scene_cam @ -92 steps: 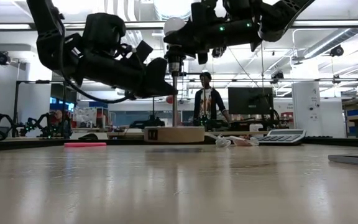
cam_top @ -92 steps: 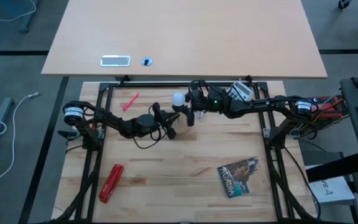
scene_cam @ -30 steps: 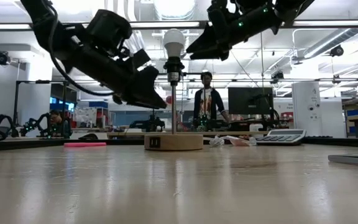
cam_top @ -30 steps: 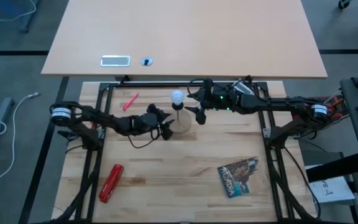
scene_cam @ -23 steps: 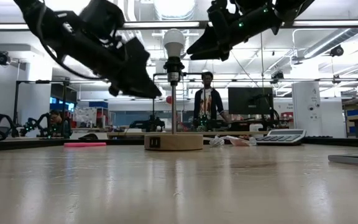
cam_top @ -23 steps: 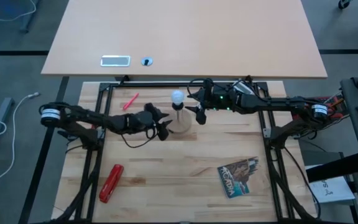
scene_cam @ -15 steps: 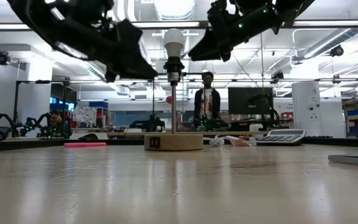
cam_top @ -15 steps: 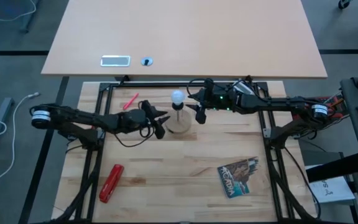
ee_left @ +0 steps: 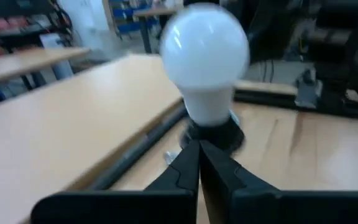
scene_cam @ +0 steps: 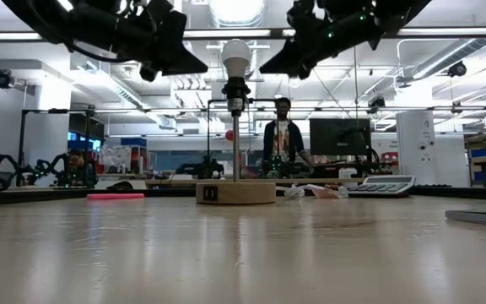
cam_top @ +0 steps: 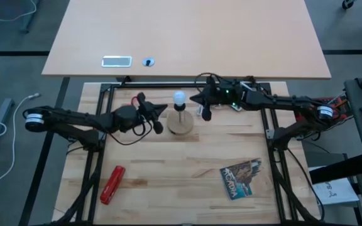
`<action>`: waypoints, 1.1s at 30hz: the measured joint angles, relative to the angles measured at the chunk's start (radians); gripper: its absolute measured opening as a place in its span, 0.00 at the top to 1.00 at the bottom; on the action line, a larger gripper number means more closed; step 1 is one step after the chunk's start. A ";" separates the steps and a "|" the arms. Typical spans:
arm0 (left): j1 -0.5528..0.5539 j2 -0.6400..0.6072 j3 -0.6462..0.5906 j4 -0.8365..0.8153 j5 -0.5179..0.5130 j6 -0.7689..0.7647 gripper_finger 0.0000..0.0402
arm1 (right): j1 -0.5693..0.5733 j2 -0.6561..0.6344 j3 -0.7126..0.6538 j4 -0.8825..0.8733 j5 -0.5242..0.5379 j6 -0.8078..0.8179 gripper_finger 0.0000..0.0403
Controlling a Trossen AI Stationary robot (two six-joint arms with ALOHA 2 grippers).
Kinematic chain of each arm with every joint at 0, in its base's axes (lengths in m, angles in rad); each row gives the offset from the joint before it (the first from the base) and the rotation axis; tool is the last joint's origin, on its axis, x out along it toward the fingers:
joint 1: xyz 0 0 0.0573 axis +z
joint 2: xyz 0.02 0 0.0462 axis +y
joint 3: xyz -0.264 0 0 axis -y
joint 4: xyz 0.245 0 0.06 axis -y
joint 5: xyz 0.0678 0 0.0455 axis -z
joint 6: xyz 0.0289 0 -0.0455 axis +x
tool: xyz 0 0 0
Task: Screw lightbulb
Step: Remove the lightbulb from the lamp
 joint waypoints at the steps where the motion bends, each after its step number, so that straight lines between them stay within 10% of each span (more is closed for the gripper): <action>1: 0.009 0.000 0.000 0.021 0.007 0.012 1.00 | -0.014 0.002 0.000 0.000 0.001 0.008 0.98; 33: 0.101 0.154 0.145 0.009 0.172 0.081 1.00 | 0.007 0.116 -0.001 0.138 -0.080 0.111 1.00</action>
